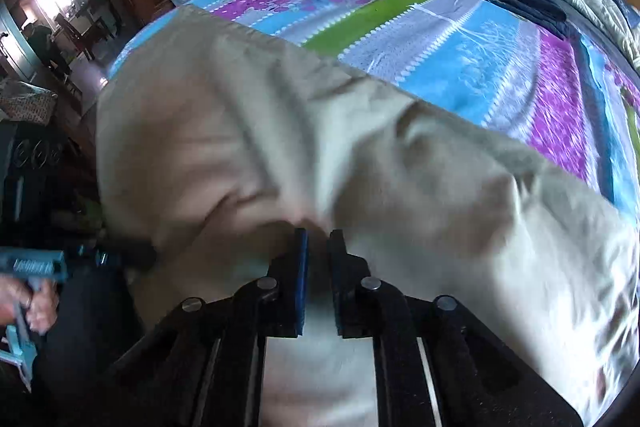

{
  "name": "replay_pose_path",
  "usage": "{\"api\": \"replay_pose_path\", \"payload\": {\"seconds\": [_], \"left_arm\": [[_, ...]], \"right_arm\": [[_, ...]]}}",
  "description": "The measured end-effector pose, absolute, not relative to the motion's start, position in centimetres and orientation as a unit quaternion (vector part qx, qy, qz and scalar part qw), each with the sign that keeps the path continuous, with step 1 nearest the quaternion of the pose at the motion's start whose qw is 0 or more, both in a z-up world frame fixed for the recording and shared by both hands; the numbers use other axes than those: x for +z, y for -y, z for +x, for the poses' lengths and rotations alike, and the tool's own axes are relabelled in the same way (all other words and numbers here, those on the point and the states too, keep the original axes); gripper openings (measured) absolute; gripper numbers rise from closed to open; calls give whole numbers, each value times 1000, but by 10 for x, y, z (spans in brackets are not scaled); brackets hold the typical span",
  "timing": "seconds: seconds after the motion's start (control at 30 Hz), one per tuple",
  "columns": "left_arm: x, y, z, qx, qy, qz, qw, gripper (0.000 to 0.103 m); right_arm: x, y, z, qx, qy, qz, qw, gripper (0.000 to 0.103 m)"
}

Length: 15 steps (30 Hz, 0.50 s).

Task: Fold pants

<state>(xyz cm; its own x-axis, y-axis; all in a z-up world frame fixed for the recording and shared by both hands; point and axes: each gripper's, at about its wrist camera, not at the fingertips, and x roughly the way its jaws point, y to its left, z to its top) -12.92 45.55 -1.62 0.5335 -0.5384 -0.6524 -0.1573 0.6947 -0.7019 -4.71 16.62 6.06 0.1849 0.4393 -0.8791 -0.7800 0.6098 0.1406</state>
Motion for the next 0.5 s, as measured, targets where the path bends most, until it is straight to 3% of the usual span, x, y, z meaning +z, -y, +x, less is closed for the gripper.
{"api": "replay_pose_path", "payload": {"seconds": [0.13, 0.2, 0.27, 0.3, 0.33, 0.37, 0.47, 0.5], "left_arm": [[10, -459, -138, -92, -467, -302, 826, 1], [30, -439, -120, -131, -442, -275, 844, 10], [40, -421, -96, -155, -411, -265, 858, 28], [43, -413, -83, -163, -396, -273, 861, 48], [41, -406, -69, -171, -386, -284, 861, 61], [36, -397, -52, -177, -385, -291, 858, 63], [7, -378, -5, -152, -445, -226, 853, 61], [-2, -383, -1, -142, -455, -193, 858, 33]], "right_arm": [[81, -102, -87, 352, -451, -182, 800, 13], [88, -75, -97, 318, -450, -147, 822, 13], [90, -45, -89, 258, -442, -114, 851, 13], [91, -42, -87, 234, -440, -96, 862, 13], [89, -32, -77, 218, -439, -75, 868, 15], [85, -25, -67, 209, -444, -61, 869, 15], [63, 10, -42, 179, -467, -66, 864, 11], [58, 27, -31, 163, -468, -62, 866, 10]]}}
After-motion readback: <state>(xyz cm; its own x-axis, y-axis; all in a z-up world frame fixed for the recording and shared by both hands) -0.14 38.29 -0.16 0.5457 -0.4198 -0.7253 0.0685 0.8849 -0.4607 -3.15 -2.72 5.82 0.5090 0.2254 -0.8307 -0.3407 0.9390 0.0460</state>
